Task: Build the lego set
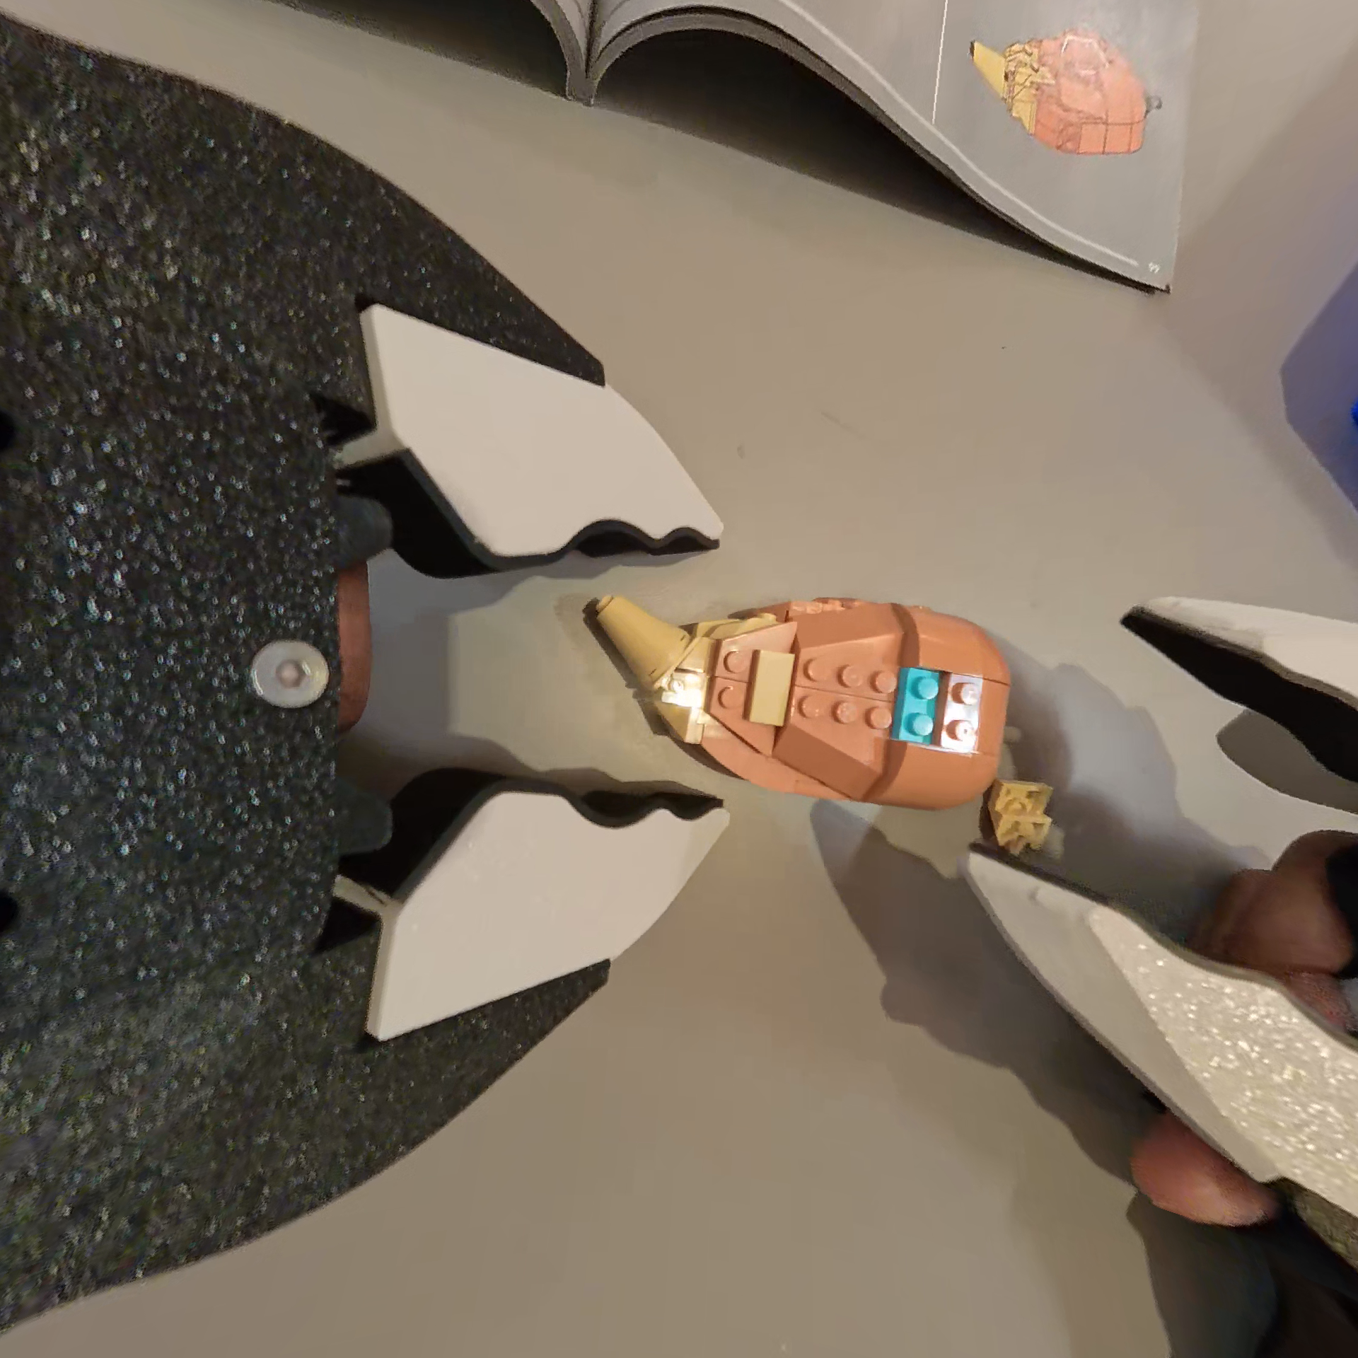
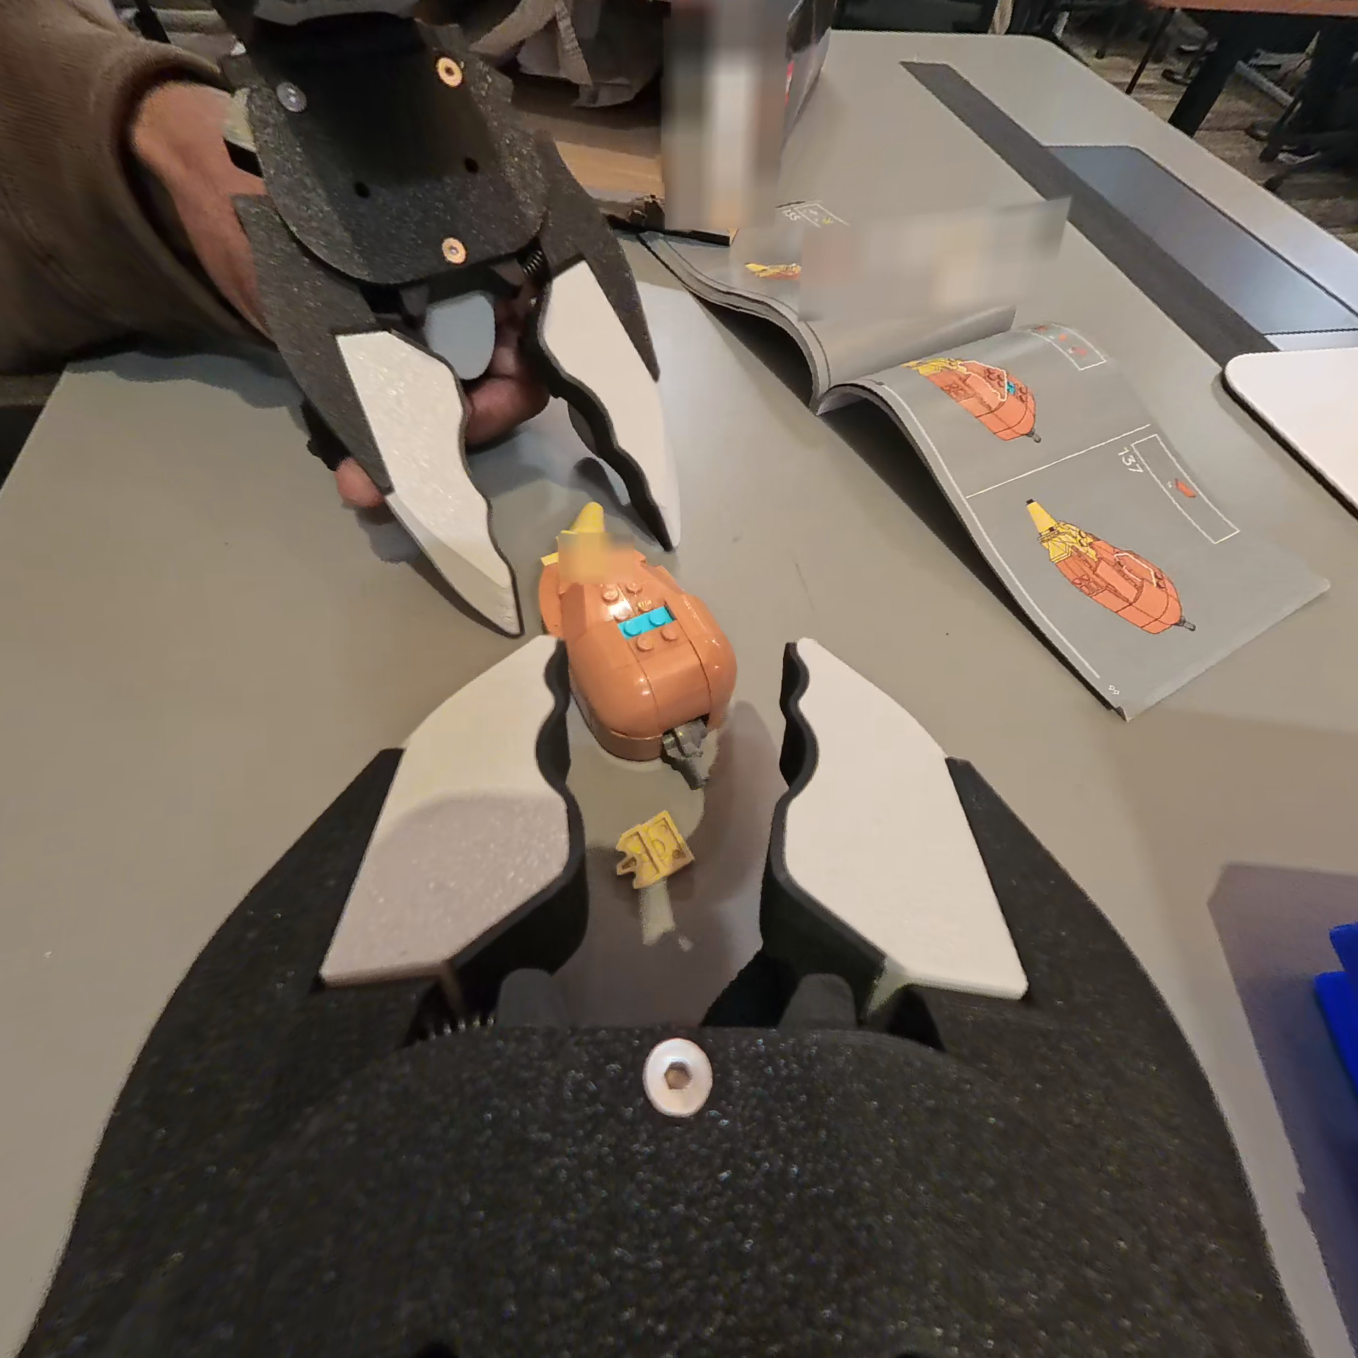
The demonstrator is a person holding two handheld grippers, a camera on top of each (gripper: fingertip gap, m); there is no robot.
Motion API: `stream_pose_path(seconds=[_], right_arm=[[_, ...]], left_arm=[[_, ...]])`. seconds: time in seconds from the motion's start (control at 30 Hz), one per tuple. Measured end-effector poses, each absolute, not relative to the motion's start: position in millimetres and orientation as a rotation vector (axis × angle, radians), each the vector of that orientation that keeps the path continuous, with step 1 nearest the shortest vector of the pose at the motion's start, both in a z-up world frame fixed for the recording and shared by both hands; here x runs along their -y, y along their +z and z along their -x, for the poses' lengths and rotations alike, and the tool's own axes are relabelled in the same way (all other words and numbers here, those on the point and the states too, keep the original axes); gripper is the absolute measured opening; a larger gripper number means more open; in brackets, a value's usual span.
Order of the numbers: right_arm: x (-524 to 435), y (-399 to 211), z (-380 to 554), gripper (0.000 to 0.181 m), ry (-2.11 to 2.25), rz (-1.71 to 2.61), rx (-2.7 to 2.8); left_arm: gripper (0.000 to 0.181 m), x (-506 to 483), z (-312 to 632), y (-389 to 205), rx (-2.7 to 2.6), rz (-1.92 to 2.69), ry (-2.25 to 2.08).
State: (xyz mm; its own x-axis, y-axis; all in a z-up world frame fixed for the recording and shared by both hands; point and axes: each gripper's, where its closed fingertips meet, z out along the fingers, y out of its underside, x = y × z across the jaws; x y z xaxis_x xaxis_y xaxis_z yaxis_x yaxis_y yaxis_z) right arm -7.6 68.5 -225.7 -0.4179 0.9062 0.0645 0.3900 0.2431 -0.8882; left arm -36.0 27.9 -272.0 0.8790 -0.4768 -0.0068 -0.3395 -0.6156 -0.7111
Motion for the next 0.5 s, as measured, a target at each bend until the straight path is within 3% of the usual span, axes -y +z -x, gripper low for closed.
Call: stream_pose_path(seconds=[0.3, 0.5], right_arm=[[-65.8, -227.1, 6.9, 0.058, 1.127, 1.169, 1.947], [-65.7, -227.7, 6.7, 0.058, 1.127, 1.17, 1.952]], left_arm=[[0.062, -37.7, 26.5, -271.5, -0.632, 2.274, -0.239], [0.049, -41.1, 19.8, -271.1, -0.675, 2.263, -0.274]])
